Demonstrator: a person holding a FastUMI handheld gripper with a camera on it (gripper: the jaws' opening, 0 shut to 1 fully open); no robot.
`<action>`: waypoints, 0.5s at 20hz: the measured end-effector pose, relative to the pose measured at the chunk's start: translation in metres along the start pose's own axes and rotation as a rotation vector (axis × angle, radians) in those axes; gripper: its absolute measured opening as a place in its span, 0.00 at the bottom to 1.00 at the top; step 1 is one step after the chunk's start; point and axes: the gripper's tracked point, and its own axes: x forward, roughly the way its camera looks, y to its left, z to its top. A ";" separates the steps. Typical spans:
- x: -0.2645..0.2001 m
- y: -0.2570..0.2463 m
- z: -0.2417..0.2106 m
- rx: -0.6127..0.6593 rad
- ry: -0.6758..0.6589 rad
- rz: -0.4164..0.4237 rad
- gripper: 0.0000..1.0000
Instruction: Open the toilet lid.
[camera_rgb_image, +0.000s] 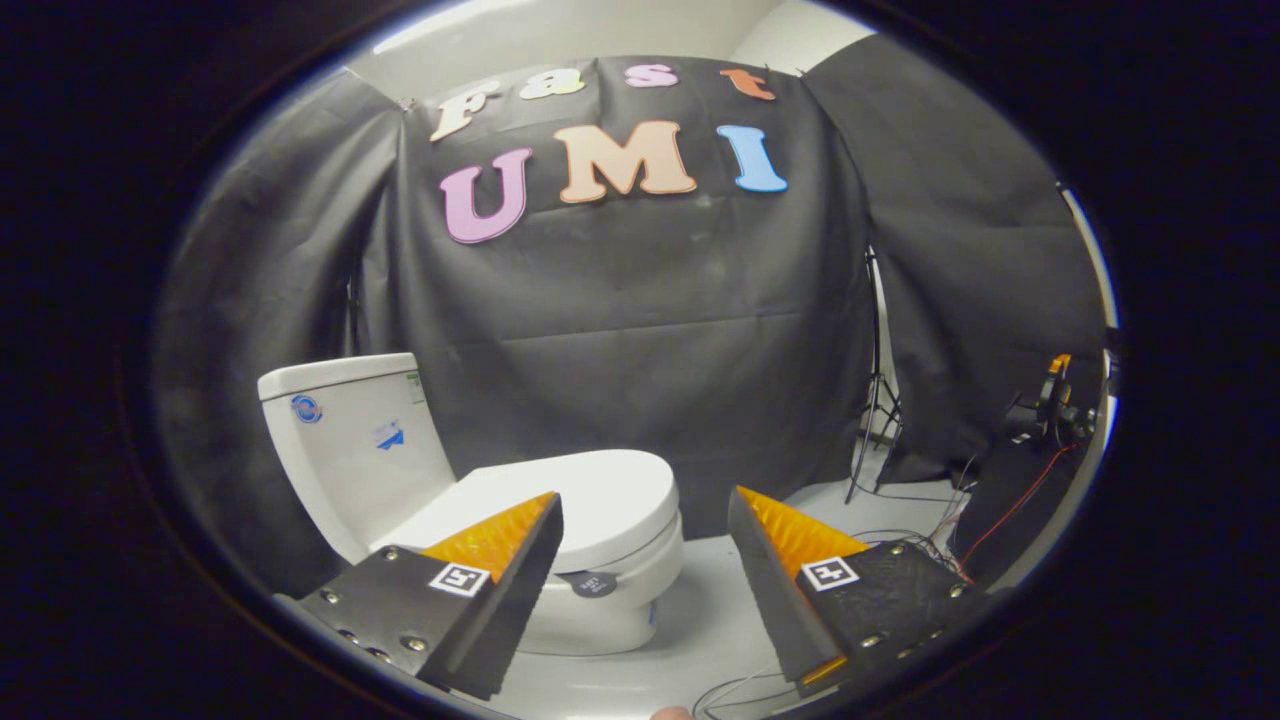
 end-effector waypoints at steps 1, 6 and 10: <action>0.001 0.000 0.001 0.005 0.000 0.003 0.98; 0.013 0.006 -0.001 -0.003 0.013 0.014 0.98; 0.031 0.015 -0.006 0.086 0.062 0.033 0.99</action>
